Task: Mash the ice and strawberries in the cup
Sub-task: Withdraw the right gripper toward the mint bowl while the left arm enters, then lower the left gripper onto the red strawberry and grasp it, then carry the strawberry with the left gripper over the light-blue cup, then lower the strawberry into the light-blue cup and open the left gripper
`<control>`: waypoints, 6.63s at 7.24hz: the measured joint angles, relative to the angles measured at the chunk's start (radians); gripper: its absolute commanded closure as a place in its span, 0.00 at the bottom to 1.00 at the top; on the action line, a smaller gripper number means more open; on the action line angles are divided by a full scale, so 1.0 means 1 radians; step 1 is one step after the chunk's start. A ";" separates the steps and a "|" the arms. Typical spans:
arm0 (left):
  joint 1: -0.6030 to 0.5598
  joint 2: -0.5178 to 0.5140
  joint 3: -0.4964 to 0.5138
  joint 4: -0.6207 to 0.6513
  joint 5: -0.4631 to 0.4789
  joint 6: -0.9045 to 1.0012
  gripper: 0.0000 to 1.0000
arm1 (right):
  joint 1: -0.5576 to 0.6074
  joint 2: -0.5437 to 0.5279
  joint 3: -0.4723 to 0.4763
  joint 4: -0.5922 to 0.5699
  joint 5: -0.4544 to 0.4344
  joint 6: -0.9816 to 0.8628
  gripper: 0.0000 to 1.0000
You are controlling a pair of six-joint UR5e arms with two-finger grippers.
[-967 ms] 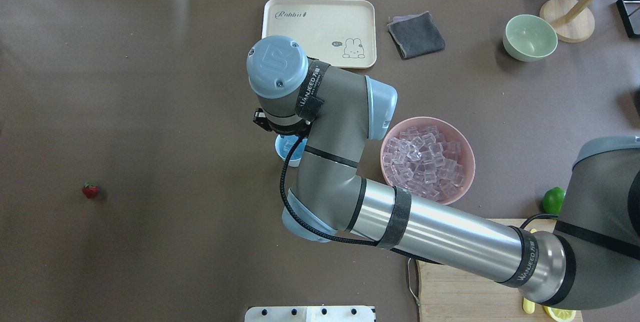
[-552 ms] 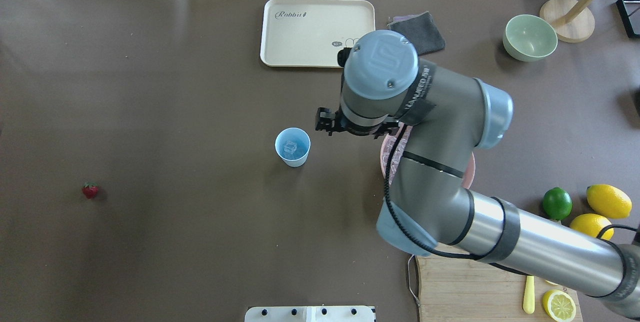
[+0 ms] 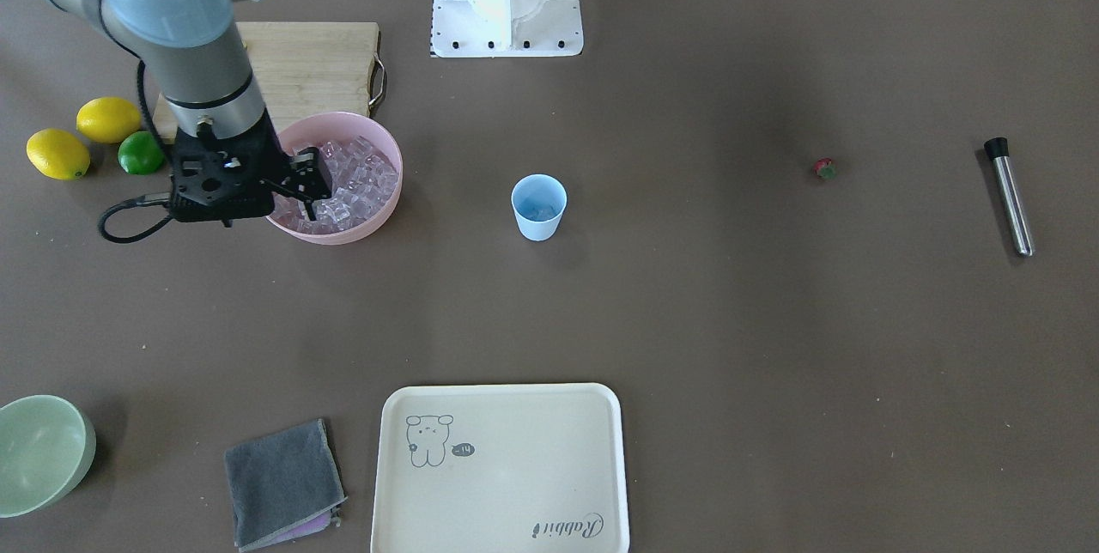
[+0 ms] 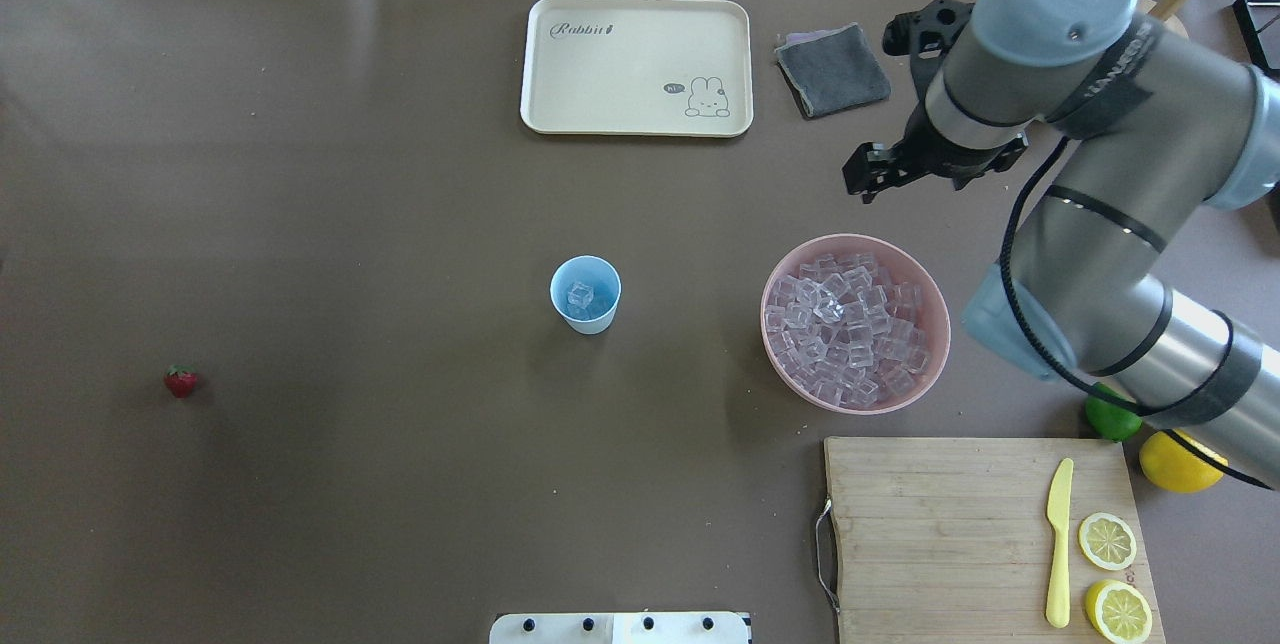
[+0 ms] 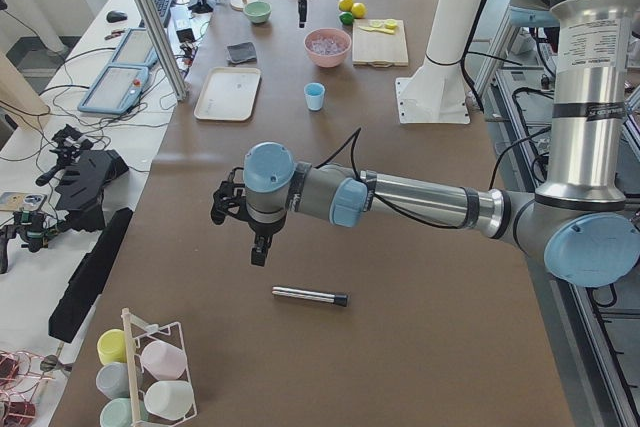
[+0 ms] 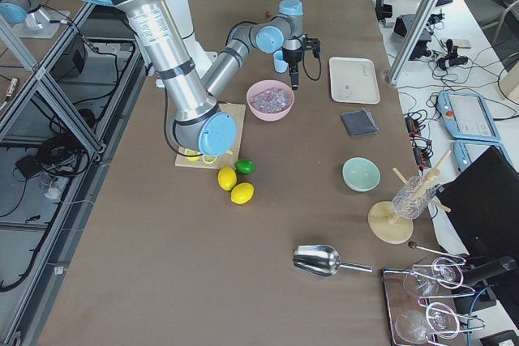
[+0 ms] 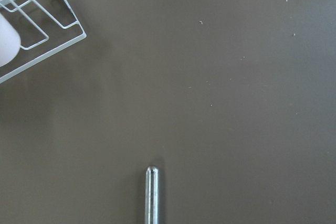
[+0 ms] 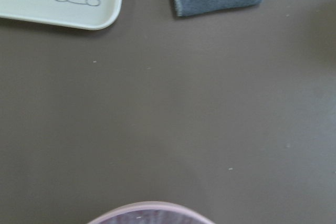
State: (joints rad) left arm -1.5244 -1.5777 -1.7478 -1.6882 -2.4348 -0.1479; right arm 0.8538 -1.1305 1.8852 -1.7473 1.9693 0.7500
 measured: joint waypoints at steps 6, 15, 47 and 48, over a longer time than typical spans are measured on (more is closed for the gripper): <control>0.394 -0.041 -0.117 -0.055 0.123 -0.391 0.01 | 0.381 -0.218 -0.047 0.010 0.220 -0.515 0.00; 0.615 0.103 -0.002 -0.546 0.333 -0.635 0.01 | 0.654 -0.399 -0.162 0.102 0.362 -0.892 0.00; 0.975 -0.770 0.100 0.109 0.535 -1.070 0.76 | 0.732 -0.436 -0.227 0.118 0.371 -0.884 0.00; 0.976 -0.769 0.103 0.107 0.539 -1.072 0.65 | 0.735 -0.437 -0.227 0.118 0.372 -0.886 0.00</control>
State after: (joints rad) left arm -0.5484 -2.3469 -1.6451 -1.5810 -1.8953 -1.2202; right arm 1.5883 -1.5677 1.6584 -1.6291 2.3412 -0.1357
